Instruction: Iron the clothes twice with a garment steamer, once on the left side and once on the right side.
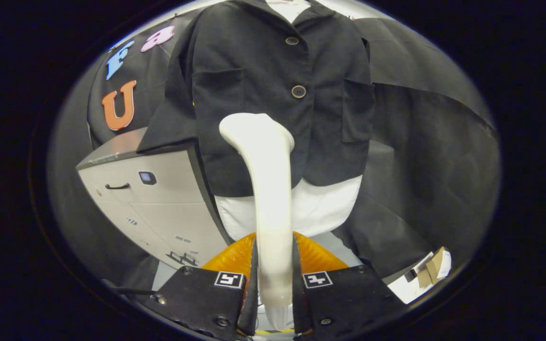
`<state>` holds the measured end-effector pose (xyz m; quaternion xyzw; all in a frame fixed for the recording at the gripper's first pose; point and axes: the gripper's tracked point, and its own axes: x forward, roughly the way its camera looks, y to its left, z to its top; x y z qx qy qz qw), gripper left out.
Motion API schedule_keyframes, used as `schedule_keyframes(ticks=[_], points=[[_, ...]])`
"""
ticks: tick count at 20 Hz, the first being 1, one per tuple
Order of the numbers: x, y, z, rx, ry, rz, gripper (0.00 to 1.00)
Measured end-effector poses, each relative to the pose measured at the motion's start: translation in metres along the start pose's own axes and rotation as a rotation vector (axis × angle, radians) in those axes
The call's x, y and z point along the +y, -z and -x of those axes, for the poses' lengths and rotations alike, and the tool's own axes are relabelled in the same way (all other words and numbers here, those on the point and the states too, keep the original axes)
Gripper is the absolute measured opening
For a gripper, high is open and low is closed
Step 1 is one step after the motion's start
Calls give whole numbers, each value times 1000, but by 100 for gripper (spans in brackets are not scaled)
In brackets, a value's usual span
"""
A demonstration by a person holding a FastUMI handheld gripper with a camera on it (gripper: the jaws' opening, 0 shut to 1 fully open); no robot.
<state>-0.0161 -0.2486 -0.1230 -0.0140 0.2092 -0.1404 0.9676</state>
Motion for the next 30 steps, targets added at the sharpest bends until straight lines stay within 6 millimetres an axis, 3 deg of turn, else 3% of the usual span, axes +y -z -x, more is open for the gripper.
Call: schedule_keyframes(ticks=[6, 10, 13, 18, 22, 25, 30], points=[[-39, -56, 51, -114, -4, -80, 32], [-78, -110, 78, -205, 24, -113, 32], [-103, -155, 87, -264, 48, -133, 32], [-129, -230, 88, -346, 73, -143, 32], [-126, -271, 77, -382, 74, -120, 32], [-115, -286, 61, -385, 77, -81, 32], [-111, -282, 46, -372, 104, -45, 32]])
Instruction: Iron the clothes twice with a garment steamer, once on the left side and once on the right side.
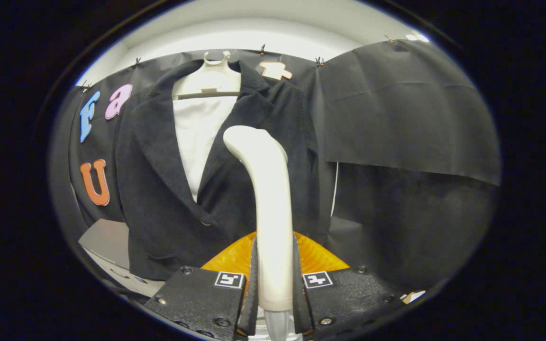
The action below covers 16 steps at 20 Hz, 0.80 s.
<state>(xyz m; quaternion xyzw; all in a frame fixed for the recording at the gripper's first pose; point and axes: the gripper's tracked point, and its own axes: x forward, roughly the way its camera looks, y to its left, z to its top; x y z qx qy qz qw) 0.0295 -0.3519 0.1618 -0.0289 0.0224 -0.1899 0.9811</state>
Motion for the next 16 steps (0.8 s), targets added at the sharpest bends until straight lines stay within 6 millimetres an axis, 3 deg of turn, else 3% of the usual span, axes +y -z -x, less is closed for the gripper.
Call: schedule_keyframes(ticks=[5, 16], points=[[0, 14, -6, 12, 11, 22, 32], [1, 85, -3, 96, 43, 58, 32]])
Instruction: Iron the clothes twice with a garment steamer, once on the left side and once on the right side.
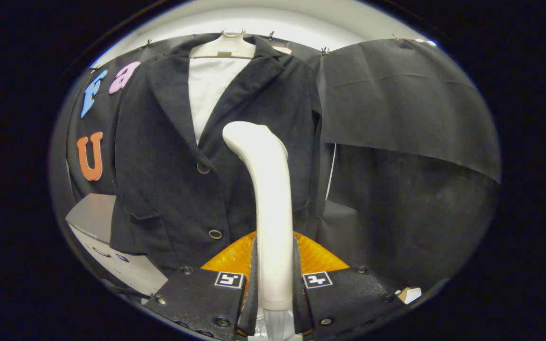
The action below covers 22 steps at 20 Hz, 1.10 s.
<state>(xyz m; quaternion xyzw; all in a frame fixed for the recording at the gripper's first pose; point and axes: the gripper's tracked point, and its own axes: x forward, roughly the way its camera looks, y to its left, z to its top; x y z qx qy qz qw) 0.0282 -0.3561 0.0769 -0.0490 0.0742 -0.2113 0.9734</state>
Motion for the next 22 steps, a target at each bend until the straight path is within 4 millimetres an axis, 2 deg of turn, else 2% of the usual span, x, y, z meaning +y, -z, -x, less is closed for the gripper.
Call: schedule_keyframes(ticks=[10, 22], points=[[5, 57, -4, 66, 23, 14, 32], [6, 104, -7, 116, 38, 36, 32]])
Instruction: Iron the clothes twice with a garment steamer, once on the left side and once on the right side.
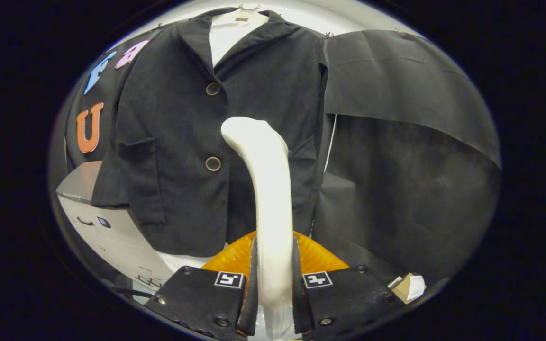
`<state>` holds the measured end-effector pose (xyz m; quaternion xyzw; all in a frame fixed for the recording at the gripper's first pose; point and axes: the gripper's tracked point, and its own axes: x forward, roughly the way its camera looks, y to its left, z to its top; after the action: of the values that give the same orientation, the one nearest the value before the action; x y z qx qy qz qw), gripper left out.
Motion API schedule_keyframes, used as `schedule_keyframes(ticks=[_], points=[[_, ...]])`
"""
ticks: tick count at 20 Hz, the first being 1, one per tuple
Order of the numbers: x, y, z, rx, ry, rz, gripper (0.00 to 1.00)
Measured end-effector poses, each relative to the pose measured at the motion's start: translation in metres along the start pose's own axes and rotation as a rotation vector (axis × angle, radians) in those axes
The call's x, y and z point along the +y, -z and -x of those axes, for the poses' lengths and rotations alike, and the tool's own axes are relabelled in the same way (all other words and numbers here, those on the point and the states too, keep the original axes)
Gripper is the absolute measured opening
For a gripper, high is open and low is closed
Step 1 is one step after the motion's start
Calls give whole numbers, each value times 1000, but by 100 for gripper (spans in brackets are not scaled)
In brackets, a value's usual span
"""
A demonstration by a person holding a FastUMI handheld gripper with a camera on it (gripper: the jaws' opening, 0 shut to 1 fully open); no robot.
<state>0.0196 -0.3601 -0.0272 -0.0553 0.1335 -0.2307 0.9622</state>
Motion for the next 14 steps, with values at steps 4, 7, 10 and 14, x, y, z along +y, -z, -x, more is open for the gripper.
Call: schedule_keyframes(ticks=[4, 7, 10, 14], points=[[0, 22, -2, 33, 1, -4, 33], [-1, 41, -3, 65, 6, -8, 32], [0, 57, -4, 92, 7, -14, 32], [1, 77, -6, 121, 10, -5, 32]])
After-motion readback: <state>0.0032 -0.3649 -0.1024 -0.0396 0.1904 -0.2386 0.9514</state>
